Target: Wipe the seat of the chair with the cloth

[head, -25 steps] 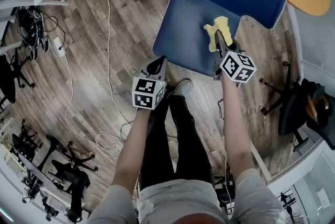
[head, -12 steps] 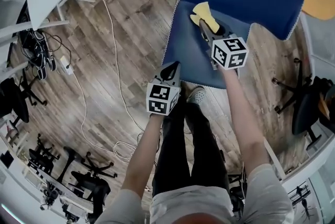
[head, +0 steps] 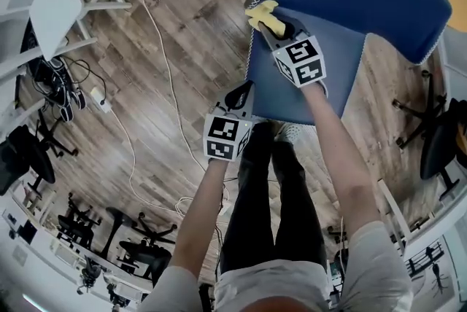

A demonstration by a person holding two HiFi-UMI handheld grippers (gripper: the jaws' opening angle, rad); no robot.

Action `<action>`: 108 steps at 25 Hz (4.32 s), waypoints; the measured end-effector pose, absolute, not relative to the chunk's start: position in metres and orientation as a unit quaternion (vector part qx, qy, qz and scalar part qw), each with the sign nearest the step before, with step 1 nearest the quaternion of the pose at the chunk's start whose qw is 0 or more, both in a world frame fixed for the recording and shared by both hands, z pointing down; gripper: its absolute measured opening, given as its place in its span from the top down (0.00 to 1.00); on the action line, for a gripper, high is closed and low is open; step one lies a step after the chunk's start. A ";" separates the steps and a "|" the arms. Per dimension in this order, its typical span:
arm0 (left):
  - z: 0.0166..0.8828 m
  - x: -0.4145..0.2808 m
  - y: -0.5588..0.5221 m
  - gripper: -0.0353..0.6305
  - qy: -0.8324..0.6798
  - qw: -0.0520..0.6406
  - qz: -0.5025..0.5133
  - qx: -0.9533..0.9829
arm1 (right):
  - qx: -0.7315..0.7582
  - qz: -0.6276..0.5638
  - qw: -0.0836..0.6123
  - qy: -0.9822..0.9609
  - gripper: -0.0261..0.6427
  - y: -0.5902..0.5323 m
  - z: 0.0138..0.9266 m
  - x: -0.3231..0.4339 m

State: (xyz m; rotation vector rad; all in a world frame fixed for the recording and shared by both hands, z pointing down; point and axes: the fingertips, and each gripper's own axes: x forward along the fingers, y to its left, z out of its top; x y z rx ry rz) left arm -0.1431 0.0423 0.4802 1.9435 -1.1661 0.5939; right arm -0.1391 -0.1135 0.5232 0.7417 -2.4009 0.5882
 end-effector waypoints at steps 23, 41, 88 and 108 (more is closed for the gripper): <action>0.506 -0.122 0.045 0.91 -0.417 0.396 0.272 0.772 | 0.132 -0.049 0.532 -0.835 0.86 -0.101 0.612 -0.115; 0.501 -0.068 0.065 0.91 -0.434 0.407 0.274 0.755 | 0.110 -0.049 0.548 -0.828 0.86 -0.102 0.616 -0.054; 0.506 0.060 0.081 0.91 -0.367 0.388 0.307 0.788 | 0.356 0.184 0.485 -0.777 0.86 -0.050 0.620 0.179; 0.503 -0.001 0.092 0.91 -0.364 0.393 0.310 0.785 | 0.549 0.318 0.379 -0.674 0.86 -0.031 0.623 0.180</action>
